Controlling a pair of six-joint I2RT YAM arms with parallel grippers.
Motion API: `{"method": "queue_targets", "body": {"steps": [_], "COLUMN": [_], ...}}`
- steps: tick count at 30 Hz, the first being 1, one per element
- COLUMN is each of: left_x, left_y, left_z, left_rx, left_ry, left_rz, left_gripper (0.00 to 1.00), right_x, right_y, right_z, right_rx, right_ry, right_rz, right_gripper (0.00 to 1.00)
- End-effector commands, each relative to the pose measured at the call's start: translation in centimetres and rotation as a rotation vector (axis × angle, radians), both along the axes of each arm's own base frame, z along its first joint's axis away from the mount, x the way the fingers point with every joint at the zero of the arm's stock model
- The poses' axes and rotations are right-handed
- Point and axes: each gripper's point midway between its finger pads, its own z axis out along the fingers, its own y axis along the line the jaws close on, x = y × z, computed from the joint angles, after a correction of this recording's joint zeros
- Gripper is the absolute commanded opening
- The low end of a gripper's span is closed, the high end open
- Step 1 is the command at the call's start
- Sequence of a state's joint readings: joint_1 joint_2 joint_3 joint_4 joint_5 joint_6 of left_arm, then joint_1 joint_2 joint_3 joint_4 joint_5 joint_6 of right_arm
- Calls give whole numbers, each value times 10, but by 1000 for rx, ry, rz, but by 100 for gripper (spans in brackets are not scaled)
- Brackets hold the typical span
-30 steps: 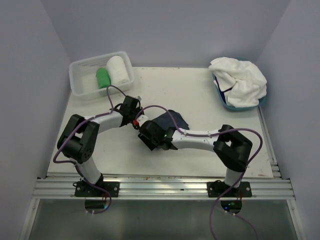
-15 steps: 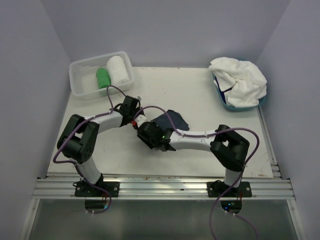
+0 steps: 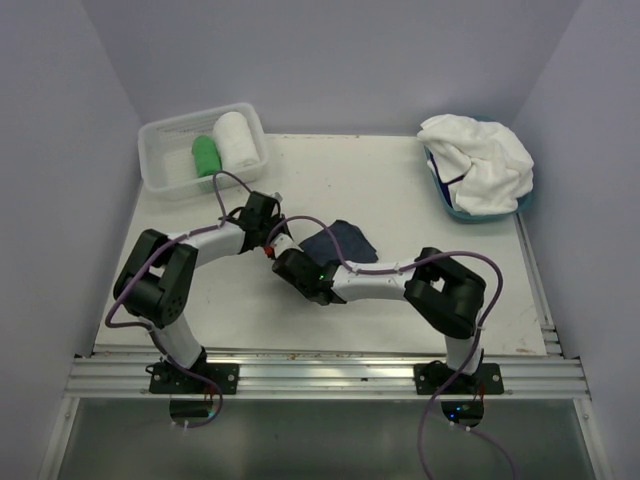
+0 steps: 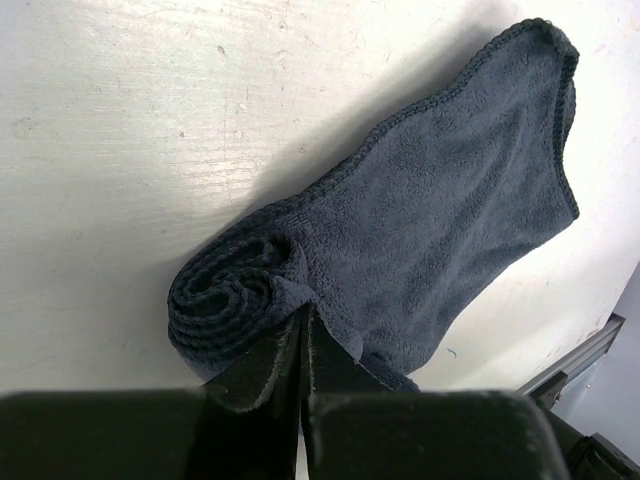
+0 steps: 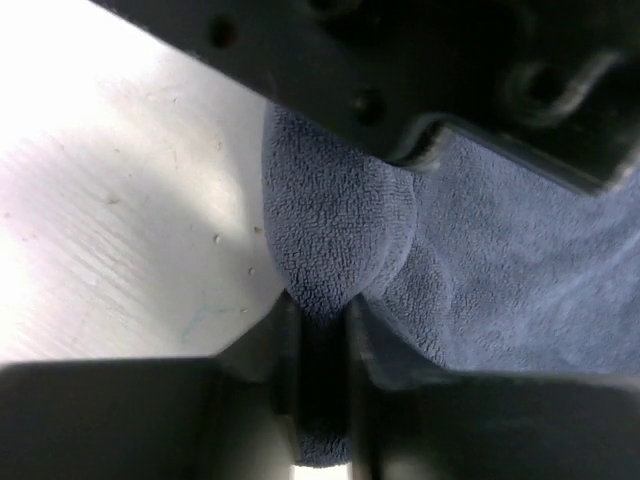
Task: Roll the towels
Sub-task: Roll the towel
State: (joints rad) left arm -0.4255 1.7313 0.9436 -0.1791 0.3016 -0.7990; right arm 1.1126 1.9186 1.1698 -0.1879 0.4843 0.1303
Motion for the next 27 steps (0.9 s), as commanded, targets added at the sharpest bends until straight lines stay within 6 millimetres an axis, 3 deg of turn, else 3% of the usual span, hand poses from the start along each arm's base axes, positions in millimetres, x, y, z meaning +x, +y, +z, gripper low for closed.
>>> {"method": "queue_targets", "body": {"steps": [1, 3, 8, 14, 16, 24, 25, 27], "left_x": [-10, -10, -5, -1, 0, -14, -16, -23], "left_y": [10, 9, 9, 12, 14, 14, 14, 11], "left_z": [2, 6, 34, 66, 75, 70, 68, 58], "left_rx": [23, 11, -19, -47, -56, -81, -85, -105], "left_ry": [20, 20, -30, -94, -113, -96, -90, -71], "left_rz": [-8, -9, -3, 12, 18, 1, -1, -14], "left_gripper": [5, 10, 34, 52, 53, 54, 58, 63], "right_x": [-7, -11, -23, -27, -23, -23, -31, -26], "right_y": [0, 4, 10, -2, -12, -14, -17, -16], "right_z": [-5, 5, 18, 18, 18, 21, 17, 20], "right_rx": [74, 140, 299, 511, 570, 824, 842, 909], "right_ry": [49, 79, 207, 417, 468, 692, 741, 763], "right_rz": [-48, -60, -54, -127, -176, -216, -212, -229], "right_gripper": [8, 0, 0, 0, 0, 0, 0, 0]}}
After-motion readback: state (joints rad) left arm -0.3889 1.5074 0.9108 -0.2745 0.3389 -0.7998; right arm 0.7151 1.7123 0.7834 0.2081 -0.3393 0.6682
